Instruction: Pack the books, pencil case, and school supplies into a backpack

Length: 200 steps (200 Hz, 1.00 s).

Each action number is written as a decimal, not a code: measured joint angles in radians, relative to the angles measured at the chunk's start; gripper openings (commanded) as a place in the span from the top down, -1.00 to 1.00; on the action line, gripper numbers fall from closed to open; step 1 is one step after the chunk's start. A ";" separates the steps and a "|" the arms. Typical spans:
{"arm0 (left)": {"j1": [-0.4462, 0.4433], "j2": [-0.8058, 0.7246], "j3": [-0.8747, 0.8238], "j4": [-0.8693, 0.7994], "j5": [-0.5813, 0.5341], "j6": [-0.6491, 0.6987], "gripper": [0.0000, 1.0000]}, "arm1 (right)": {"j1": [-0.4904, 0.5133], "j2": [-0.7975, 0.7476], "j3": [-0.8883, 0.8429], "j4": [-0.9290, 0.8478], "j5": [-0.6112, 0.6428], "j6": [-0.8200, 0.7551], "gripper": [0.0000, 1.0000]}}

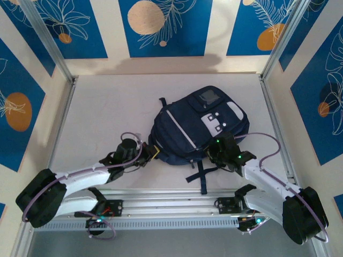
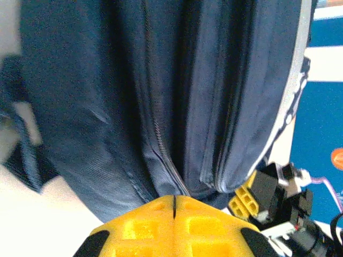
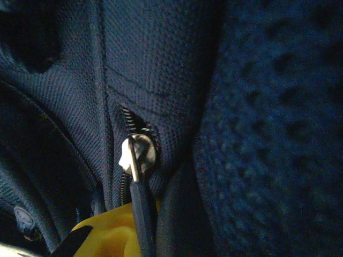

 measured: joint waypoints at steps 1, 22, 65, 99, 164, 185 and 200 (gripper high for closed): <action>0.001 0.000 0.000 0.000 0.000 0.000 1.00 | 0.000 -0.001 0.000 -0.001 0.000 0.000 1.00; 0.022 0.000 0.007 -0.044 -0.001 0.021 1.00 | -0.027 -0.011 -0.002 -0.006 -0.007 -0.009 1.00; -0.034 0.047 0.285 -0.360 0.028 0.298 0.44 | -0.047 0.009 0.031 -0.041 -0.042 -0.115 1.00; -0.188 0.122 0.442 -0.460 0.056 0.468 -0.11 | -0.021 0.019 0.079 -0.087 -0.065 -0.151 1.00; -0.337 0.393 0.515 -0.503 0.100 0.552 -0.17 | 0.014 0.037 0.115 -0.104 -0.083 -0.142 1.00; -0.336 0.426 0.519 -0.502 0.101 0.552 -0.15 | 0.014 0.037 0.115 -0.105 -0.083 -0.138 1.00; -0.336 0.444 0.529 -0.496 0.105 0.552 -0.14 | 0.015 0.037 0.115 -0.104 -0.084 -0.133 1.00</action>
